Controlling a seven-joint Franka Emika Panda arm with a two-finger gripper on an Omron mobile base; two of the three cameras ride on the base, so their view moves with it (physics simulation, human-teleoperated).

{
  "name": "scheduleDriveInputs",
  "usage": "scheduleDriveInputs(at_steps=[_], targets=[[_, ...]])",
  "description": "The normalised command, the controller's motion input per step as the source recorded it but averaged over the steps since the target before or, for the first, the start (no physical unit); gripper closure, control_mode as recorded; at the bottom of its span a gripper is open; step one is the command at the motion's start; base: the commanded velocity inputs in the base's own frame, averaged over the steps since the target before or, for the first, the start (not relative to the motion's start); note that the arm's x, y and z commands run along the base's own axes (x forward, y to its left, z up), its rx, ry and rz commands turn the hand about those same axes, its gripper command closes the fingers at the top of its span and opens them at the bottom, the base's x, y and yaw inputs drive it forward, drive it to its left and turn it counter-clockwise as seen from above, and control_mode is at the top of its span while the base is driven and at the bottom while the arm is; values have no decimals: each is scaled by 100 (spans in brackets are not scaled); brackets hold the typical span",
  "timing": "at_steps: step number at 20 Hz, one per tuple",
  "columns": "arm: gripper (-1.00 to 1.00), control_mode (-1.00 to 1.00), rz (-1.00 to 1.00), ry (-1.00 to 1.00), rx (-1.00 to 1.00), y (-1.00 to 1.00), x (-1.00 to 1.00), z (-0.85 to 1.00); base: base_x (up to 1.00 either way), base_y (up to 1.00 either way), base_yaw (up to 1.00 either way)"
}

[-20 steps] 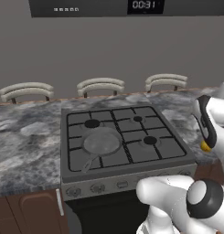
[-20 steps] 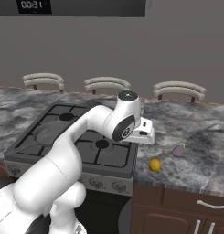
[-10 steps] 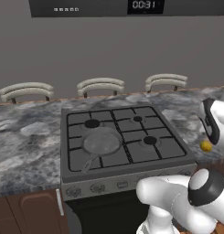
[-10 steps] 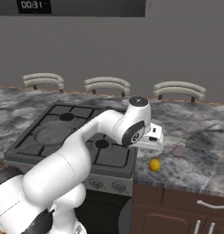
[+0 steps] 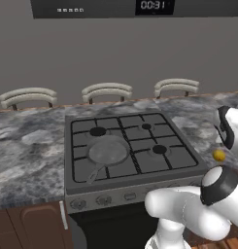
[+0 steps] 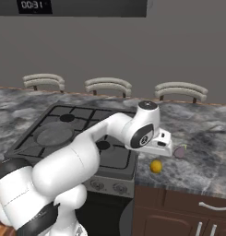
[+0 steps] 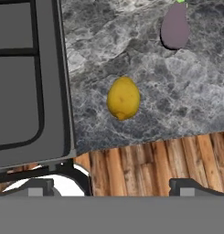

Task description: Put the lemon and eggplant in the pan. Then turn on the front left burner and set the heat to medium.

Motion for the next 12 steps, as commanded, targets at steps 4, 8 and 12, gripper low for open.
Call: scheduleDriveInputs(at_steps=[4,8,12], targets=[[-100,-100,-3,3,0,-10,0,-15,0,0,0],[-100,-100,-1,0,0,0,0,-17,0,0,0],[-100,-100,0,0,0,0,3,-20,0,0,0]])
